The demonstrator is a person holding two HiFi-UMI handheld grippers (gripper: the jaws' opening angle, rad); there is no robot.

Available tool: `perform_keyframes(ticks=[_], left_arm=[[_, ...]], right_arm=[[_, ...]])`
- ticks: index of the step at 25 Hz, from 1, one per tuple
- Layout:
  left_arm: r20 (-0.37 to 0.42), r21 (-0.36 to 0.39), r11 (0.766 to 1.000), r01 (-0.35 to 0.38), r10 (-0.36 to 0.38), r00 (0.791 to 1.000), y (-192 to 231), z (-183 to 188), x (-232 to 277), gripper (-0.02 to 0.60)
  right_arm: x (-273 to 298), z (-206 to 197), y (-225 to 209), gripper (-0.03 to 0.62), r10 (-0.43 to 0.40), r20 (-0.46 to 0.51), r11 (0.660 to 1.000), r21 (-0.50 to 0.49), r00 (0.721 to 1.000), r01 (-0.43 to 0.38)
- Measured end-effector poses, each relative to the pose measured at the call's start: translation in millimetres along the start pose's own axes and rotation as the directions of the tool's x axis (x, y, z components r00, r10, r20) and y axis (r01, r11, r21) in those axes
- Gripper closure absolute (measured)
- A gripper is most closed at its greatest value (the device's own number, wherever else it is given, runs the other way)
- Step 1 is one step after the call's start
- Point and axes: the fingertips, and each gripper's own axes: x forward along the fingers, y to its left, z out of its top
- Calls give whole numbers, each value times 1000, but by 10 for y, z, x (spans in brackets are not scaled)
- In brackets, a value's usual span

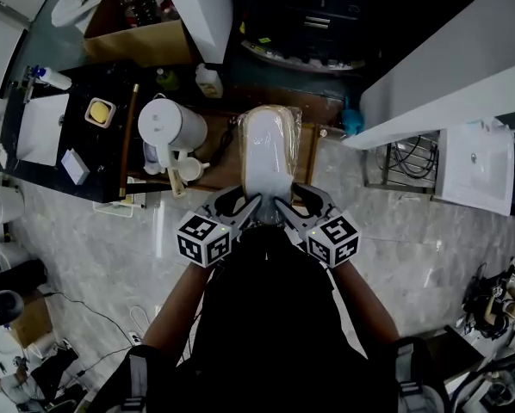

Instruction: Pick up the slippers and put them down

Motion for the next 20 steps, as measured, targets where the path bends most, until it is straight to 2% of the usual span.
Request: perform_keyframes(ticks=[8,20], left_arm=[[-45,-7,1000,1,-1,999,183,-135,109,422],[-149,-26,999,30,-34,988,534,-541,411,422]], right_arm=[[190,-169,-114,385,4,-43,1000,30,999,-3],[508,-654,-363,385,-36,-111,993,111,993,48]])
